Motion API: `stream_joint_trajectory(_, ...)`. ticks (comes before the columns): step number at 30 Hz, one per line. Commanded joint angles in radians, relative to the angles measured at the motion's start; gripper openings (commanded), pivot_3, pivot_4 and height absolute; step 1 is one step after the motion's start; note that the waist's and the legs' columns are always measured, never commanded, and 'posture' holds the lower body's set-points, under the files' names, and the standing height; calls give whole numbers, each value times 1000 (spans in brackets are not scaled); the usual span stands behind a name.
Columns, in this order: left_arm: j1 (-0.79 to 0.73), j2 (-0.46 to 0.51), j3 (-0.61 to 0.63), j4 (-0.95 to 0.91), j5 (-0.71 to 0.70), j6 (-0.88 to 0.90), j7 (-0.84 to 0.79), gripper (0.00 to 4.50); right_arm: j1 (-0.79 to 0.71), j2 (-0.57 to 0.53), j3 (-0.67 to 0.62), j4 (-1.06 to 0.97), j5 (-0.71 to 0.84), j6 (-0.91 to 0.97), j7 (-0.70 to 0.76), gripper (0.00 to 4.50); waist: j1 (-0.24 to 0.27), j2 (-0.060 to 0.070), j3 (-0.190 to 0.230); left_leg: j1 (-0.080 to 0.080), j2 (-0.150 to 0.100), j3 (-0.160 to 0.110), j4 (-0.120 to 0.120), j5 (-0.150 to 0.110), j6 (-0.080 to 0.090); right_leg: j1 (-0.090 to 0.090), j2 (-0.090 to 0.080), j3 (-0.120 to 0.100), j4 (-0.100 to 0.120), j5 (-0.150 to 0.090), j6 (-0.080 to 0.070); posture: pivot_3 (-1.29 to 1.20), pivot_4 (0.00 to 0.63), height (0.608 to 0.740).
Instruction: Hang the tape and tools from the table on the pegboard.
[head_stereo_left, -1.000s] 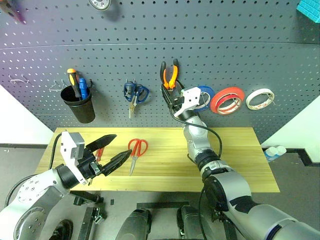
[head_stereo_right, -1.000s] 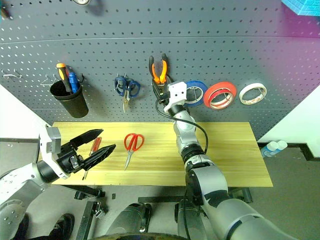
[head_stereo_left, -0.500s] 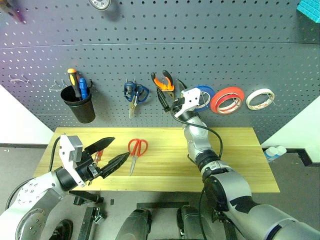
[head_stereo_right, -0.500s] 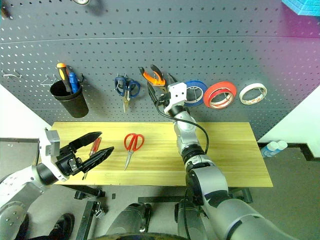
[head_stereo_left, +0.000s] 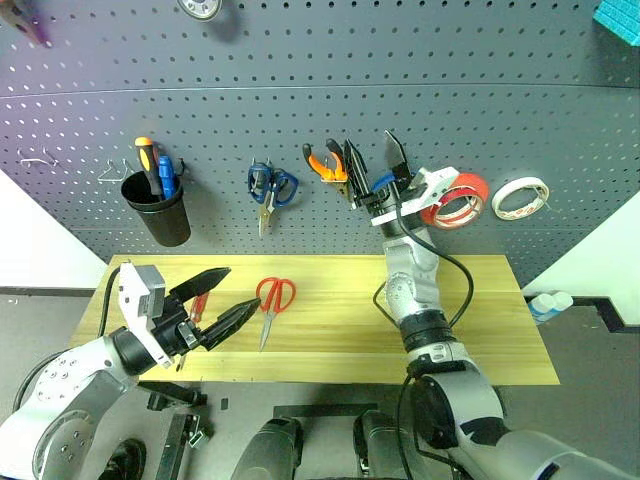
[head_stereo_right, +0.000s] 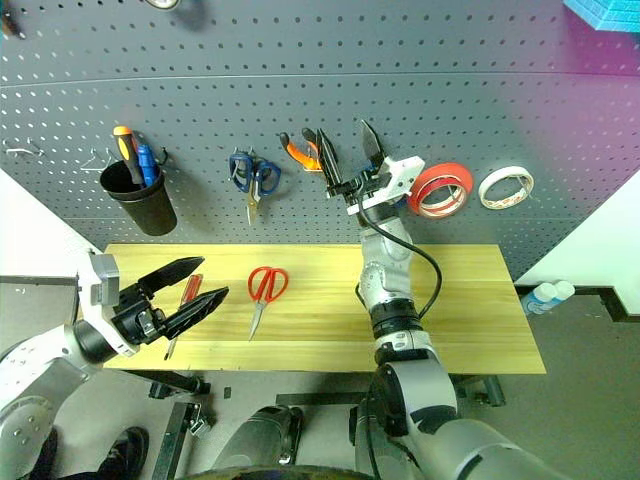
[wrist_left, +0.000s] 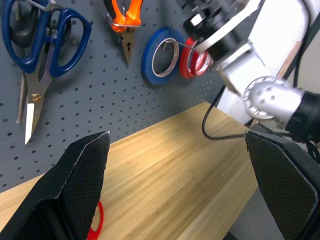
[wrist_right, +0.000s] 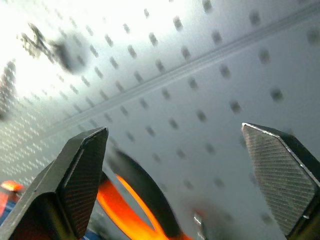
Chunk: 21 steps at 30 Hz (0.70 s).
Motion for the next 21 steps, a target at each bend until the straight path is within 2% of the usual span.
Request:
stream_joint_trajectory(1,-13,-2,-8,19,25,-34,-23,4500,97,-47,31,-223,124,204,70,4484,1,0,0,0,0,0,0,0,0,0,0,0,0,0,0,129,140,740)
stream_joint_trajectory(7,-73,-31,-50,75,84,-73,-15,4500,227,-177,10,-413,196,384,108,4484,-3,0,0,-1,0,0,0,-1,1,1,-1,0,-3,0,0,80,135,740)
stream_joint_trajectory(11,-130,-71,-92,135,159,-95,37,4500,325,-289,57,-526,153,421,203,4484,-4,0,0,-1,1,0,0,-1,1,1,0,-1,-5,0,0,46,140,740)
stream_joint_trajectory(16,-122,-87,-219,190,391,-99,175,4500,424,-377,47,-583,142,451,241,4484,-7,0,0,-2,1,1,0,-2,3,3,-1,-1,-8,0,1,27,152,740)
stream_joint_trajectory(21,-130,-153,-262,204,440,32,316,4500,487,-425,78,-631,125,457,300,4484,-4,-2,1,-2,1,1,0,-2,4,4,-1,-1,-10,1,2,19,167,740)
